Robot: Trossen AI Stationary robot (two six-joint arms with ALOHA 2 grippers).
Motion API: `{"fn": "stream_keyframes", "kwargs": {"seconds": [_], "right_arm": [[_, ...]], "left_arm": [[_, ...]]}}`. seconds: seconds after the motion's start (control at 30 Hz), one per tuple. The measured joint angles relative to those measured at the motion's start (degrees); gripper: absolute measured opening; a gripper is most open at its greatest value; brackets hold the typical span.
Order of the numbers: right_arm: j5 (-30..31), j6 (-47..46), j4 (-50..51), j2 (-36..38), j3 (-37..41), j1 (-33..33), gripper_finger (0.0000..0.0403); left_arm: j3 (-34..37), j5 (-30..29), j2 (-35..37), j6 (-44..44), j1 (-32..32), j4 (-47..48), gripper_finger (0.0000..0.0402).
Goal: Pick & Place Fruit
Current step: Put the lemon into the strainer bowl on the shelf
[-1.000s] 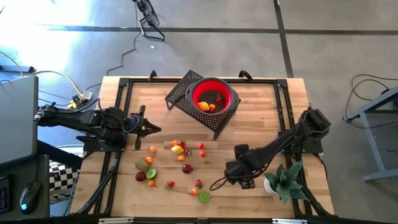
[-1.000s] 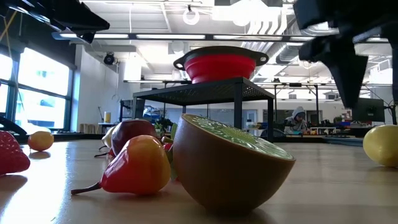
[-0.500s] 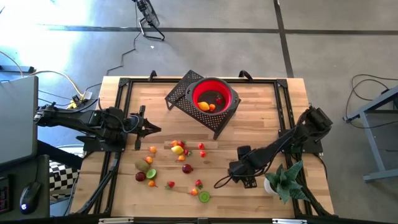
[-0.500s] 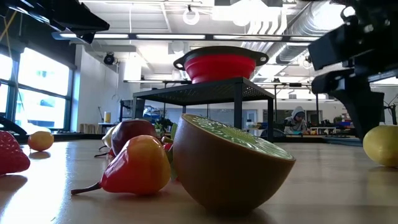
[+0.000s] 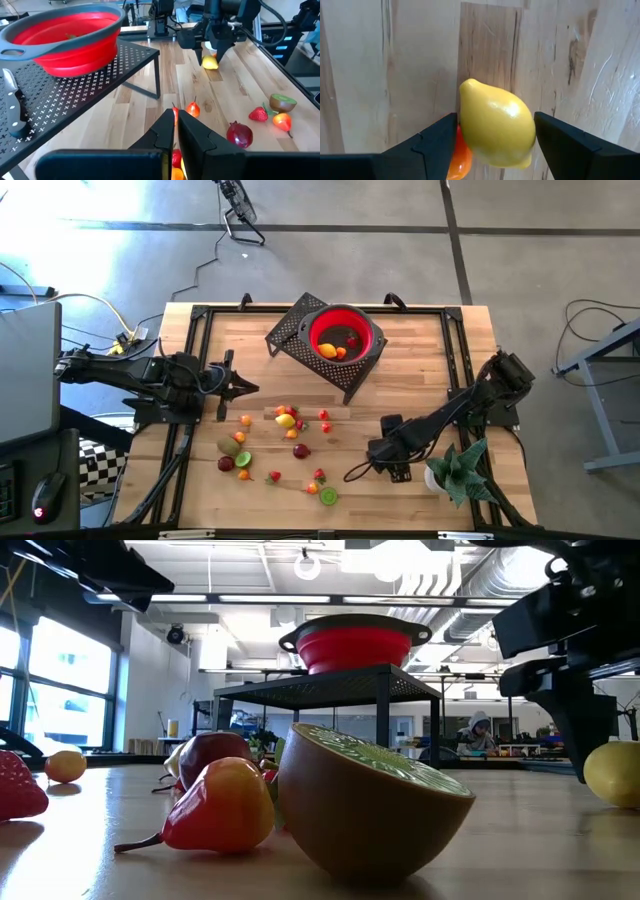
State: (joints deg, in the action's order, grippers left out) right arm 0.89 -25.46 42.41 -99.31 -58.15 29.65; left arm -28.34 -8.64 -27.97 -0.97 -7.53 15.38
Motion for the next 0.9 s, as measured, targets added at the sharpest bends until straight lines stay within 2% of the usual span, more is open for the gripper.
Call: {"fn": "stream_keyframes", "kwargs": {"seconds": [0.17, 0.43, 0.67, 0.9], "right_arm": [[-0.02, 0.0, 0.0, 0.0, 0.0, 0.0, 0.0253], [-1.05, -0.05, -0.04, 0.0, 0.0, 0.0, 0.0211], [-4.15, -1.39, -0.05, 0.0, -0.02, 0.0, 0.0221], [-5.29, -1.5, -1.08, 0.66, -0.02, -0.02, 0.0205]], "left_arm": [[0.0, -0.12, -0.01, 0.02, 0.0, 0.25, 0.0019], [0.0, -0.11, -0.02, 0.02, 0.0, 0.24, 0.0019], [0.0, -0.08, -0.02, 0.02, 0.0, 0.25, 0.0019], [0.0, -0.05, -0.02, 0.02, -0.02, 0.25, 0.0019]]}}
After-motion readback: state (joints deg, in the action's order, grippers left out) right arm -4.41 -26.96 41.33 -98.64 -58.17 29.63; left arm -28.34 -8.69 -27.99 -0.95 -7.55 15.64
